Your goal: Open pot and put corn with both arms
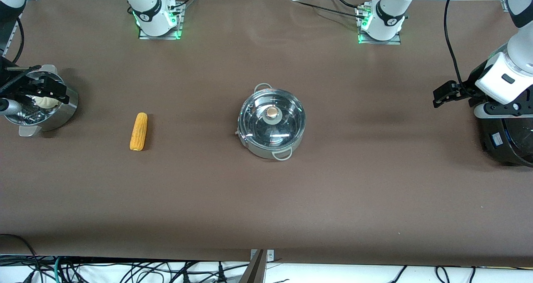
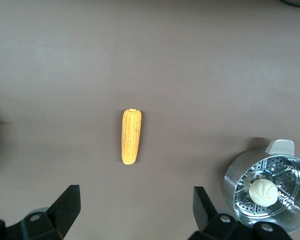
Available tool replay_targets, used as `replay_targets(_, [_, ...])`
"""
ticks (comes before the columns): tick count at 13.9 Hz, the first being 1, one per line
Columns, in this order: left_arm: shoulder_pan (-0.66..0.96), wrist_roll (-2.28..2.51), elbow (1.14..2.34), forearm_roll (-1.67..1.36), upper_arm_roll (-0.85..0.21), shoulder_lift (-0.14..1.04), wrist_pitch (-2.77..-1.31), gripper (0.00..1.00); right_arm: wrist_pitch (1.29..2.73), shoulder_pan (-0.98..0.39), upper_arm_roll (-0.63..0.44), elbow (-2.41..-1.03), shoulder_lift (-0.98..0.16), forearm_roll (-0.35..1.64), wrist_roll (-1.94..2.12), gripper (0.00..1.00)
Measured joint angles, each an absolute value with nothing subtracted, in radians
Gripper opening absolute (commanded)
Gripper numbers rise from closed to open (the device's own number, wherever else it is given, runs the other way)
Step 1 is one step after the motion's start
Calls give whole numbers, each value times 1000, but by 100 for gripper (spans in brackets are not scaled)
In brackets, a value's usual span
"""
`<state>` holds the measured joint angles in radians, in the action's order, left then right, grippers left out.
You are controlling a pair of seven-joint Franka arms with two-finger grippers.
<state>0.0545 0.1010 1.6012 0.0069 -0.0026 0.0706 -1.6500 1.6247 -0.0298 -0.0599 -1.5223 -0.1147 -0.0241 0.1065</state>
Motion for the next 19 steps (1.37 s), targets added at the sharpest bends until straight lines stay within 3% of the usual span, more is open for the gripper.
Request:
replay_targets(14, [58,97,1602,7,-7,71,-1605,100,1624,-30,-60,-1522,-115,-24,107,100])
replay_targets(19, [216,104,1596,6,-19,134,-1612,100,1624,-30,-60,-1521,-114,-24,107,100])
